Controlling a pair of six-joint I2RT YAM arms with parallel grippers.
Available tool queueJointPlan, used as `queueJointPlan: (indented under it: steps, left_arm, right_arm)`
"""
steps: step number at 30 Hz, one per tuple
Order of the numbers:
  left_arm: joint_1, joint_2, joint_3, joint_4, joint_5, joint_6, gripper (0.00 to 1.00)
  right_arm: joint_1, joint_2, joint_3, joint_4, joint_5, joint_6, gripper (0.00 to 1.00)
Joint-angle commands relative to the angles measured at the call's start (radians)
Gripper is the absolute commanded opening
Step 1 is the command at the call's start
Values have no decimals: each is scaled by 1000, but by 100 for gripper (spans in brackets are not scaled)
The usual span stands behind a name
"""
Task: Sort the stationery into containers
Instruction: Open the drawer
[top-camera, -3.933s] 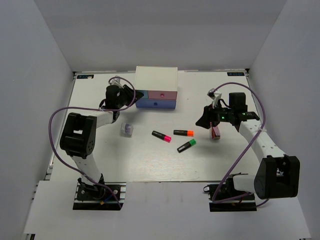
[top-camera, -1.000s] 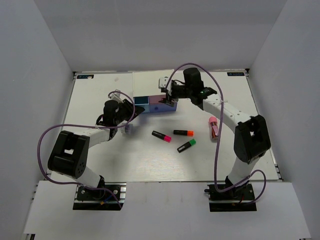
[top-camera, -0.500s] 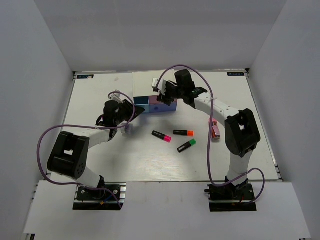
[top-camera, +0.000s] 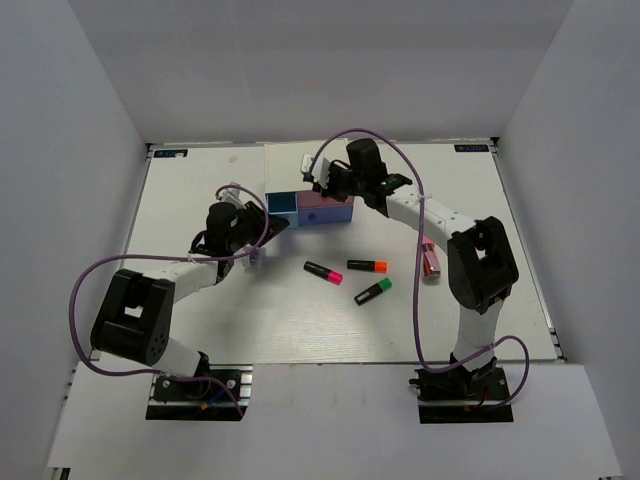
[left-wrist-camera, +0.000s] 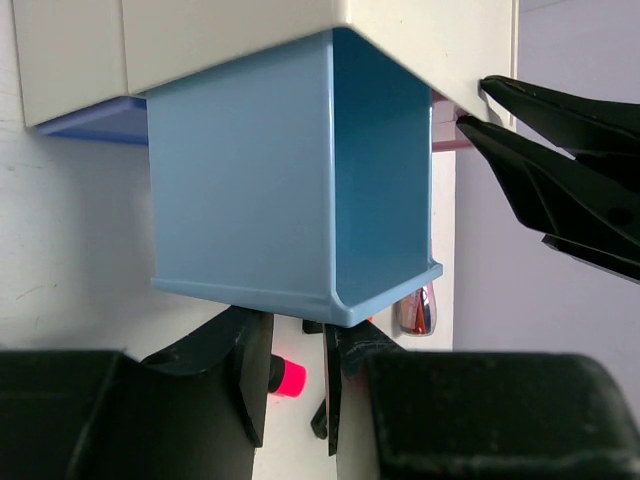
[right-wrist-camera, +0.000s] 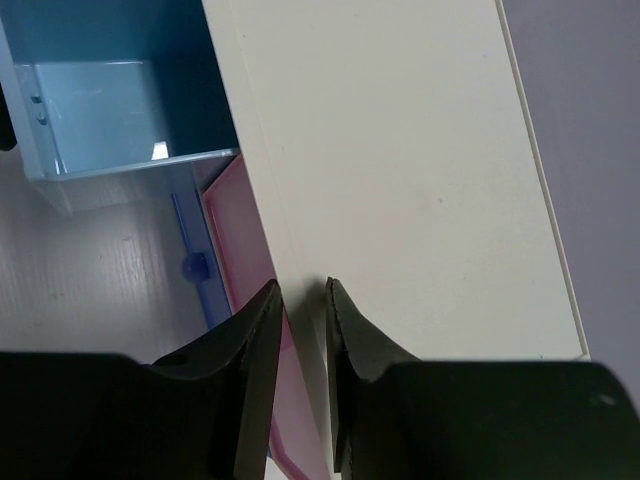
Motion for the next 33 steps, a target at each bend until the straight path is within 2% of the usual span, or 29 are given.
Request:
queueJointPlan:
  steps: [1,7,10,13,15,16,19,21,22,26,28,29,33]
  left_arm:
    - [-16,-51,-4,-50,34,3,7]
    - [-26,-73,-35,-68,43,3,7]
    - [-26,-73,-35,-77,34,3,7]
    - [-26,-82,-35,-90,34,3,12]
    - [-26,-91,-35,-99,34,3,19]
    - [-26,-91,-35,-112,34,3,32]
    - [-26,-100,-35,-133,23,3,57]
    - [-26,-109,-35,-145,23,3,64]
    - [-26,-121,-35,-158,23,3,72]
    - [-26,-163,-26,-195,14,3,81]
    - [-26,-187,-16,-230,14,13,82]
    - [-26,-218,-16,-246,14,24,90]
    - [-26,-319,-16,-315,29,69,91]
  right_arm:
    - [13,19,45,20,23,26,24]
    - [17,25,47,29,40,34,24]
    - [22,19,37,29,41,37,29]
    - [21,14,28,38,53,39,33]
    - [21,11,25,38,56,37,36]
    - [19,11,24,40,56,39,36]
    - [16,5,19,43,53,39,42]
    - [19,0,11,38,47,37,49]
    - [17,0,11,38,46,37,50]
    - [19,-17,2,41,36,36,55]
    - [17,-26,-1,41,35,36,56]
    - [16,-27,-3,38,32,34,56]
    - [16,-58,-22,31,17,33,60]
